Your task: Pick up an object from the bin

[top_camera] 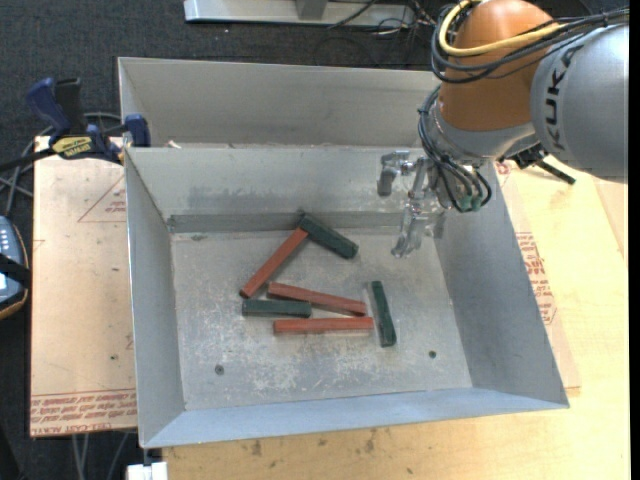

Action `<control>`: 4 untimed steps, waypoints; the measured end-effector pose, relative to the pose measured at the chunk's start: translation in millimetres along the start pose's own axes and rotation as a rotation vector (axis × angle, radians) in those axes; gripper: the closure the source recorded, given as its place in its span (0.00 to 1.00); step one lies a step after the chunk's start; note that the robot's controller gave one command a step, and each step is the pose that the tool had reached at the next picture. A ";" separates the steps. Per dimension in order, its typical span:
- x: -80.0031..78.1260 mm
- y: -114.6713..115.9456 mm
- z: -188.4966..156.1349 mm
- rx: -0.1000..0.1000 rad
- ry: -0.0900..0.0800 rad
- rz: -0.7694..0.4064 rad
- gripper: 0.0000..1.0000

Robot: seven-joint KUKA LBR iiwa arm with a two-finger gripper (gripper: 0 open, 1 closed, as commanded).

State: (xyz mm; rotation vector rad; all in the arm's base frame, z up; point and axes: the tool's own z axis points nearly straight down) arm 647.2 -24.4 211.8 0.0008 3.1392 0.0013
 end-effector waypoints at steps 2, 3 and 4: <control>-5.7 51.7 92.8 -0.001 0.003 0.058 0.00; -2.3 52.1 94.2 -0.001 -0.001 0.149 0.00; -7.3 50.6 144.1 0.001 0.014 0.247 0.00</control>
Offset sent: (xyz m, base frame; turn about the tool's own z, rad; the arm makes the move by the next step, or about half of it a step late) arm 0.0080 0.0630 -0.0545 0.0946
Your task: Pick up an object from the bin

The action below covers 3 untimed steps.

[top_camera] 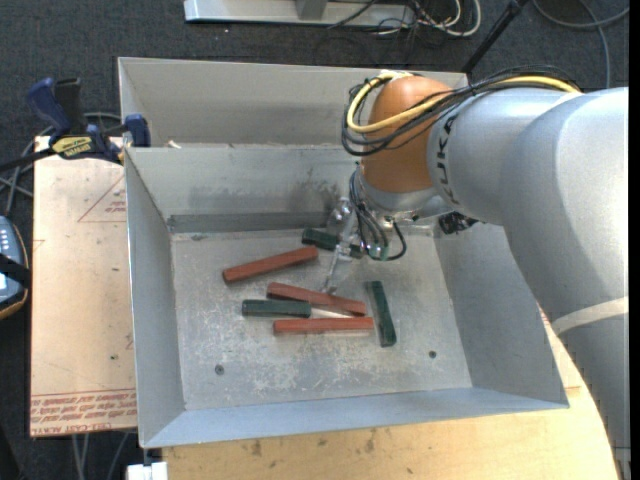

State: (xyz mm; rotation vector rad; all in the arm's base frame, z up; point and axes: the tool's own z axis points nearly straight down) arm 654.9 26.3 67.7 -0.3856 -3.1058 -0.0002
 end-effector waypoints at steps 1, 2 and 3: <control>-5.4 -10.7 -4.1 -0.004 -0.015 -0.024 1.00; -5.2 -10.7 -3.9 -0.003 -0.015 -0.025 1.00; -4.0 -11.0 -6.8 -0.002 -0.012 -0.025 1.00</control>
Offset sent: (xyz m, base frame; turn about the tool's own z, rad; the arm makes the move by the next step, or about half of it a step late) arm 0.0000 0.0000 0.0000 0.0000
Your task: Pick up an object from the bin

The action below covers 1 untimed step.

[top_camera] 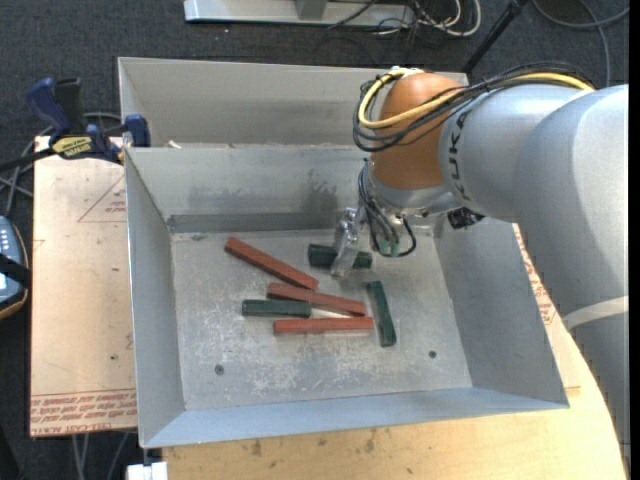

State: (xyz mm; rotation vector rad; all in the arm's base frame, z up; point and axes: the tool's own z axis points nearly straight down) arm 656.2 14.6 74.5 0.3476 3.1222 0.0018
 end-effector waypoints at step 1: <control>2.6 -0.9 -19.5 0.002 0.009 0.000 1.00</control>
Offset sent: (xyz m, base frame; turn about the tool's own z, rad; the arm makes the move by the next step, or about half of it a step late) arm 0.0000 0.0002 0.0599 0.0000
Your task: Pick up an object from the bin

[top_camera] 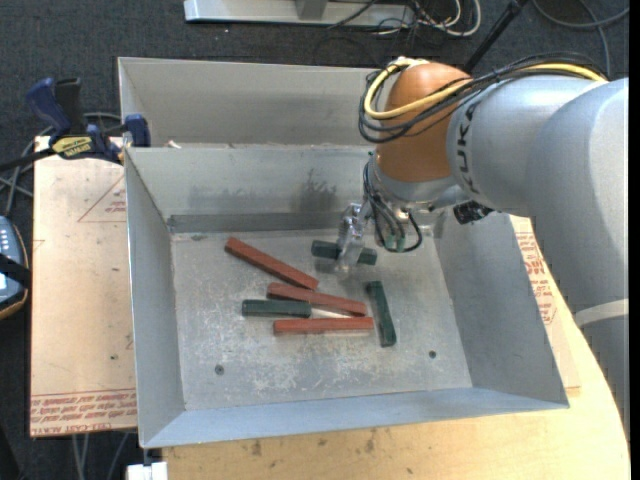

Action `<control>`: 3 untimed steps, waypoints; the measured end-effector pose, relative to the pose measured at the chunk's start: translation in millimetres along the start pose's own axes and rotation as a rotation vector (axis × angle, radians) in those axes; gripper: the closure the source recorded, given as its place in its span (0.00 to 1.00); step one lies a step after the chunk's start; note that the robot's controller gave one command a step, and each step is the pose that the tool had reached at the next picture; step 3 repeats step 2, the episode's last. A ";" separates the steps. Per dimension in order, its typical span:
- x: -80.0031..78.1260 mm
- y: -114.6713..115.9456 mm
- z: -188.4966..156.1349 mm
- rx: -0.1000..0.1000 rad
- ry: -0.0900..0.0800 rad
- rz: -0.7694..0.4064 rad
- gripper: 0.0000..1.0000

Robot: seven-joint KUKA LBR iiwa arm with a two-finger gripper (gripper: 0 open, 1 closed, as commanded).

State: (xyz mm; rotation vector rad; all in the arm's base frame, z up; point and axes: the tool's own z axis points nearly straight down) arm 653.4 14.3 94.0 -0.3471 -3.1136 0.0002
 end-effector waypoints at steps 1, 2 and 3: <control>-2.4 0.6 -22.2 -0.002 -0.010 0.000 1.00; -2.6 0.8 -35.1 -0.003 -0.012 -0.001 1.00; -2.6 0.8 -35.1 -0.003 -0.012 -0.001 1.00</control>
Offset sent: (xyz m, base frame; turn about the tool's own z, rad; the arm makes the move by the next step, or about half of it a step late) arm 0.0001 0.0000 0.0697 0.0000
